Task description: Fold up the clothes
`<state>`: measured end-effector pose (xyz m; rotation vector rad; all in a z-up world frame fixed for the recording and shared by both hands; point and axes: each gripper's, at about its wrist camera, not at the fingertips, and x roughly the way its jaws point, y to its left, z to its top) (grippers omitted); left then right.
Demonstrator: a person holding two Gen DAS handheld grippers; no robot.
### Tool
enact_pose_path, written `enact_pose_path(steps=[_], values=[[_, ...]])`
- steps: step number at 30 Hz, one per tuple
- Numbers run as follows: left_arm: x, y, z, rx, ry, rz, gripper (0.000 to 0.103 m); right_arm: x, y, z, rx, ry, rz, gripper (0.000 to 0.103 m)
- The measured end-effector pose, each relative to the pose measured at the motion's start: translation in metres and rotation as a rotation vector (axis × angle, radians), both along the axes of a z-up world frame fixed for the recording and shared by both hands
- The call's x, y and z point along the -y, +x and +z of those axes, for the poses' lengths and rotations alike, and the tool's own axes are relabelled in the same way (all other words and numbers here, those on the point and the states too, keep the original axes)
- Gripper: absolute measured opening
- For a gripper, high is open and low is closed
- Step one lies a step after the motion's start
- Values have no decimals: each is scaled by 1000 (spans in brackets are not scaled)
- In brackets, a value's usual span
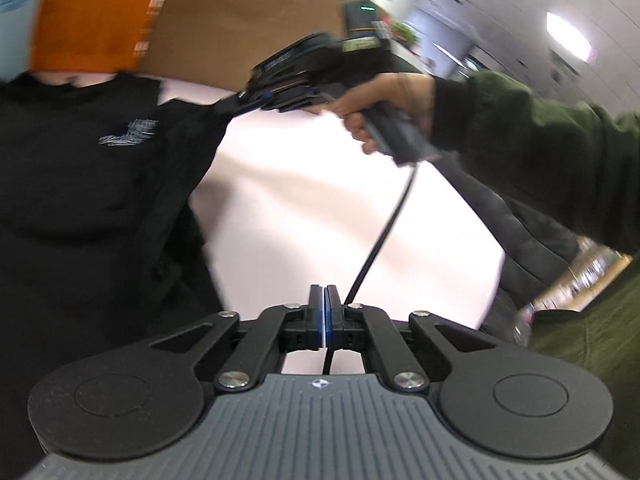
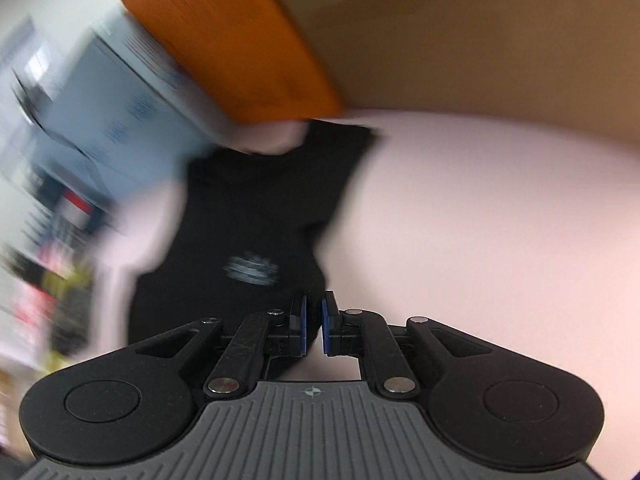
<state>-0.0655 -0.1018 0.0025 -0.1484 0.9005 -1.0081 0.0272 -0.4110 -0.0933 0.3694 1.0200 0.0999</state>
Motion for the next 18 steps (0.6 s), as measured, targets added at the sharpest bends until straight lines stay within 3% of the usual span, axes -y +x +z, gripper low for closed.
enact_pose_path(steps=[2, 3, 7, 8, 12, 15, 18], values=[[14, -4, -3, 8, 29, -25, 9, 5, -1, -11, -26, -175, 24, 9], [17, -7, -5, 16, 57, -26, 12, 10, -5, -16, -26, -197, 0, 11], [4, -18, -6, 76, 131, 11, 58, 32, -35, -20, 36, -124, -178, 14], [-4, -21, -6, 88, 146, 29, 63, 37, -45, -20, 48, -116, -210, 19], [-36, -26, -8, 94, 225, 84, 64, 43, -96, -16, 109, 30, -249, 28], [-54, -27, -17, 65, 270, 129, 65, 23, -137, -15, 145, 179, -162, 42], [-57, -21, -27, 40, 278, 144, 69, -8, -176, -17, 175, 279, -75, 44]])
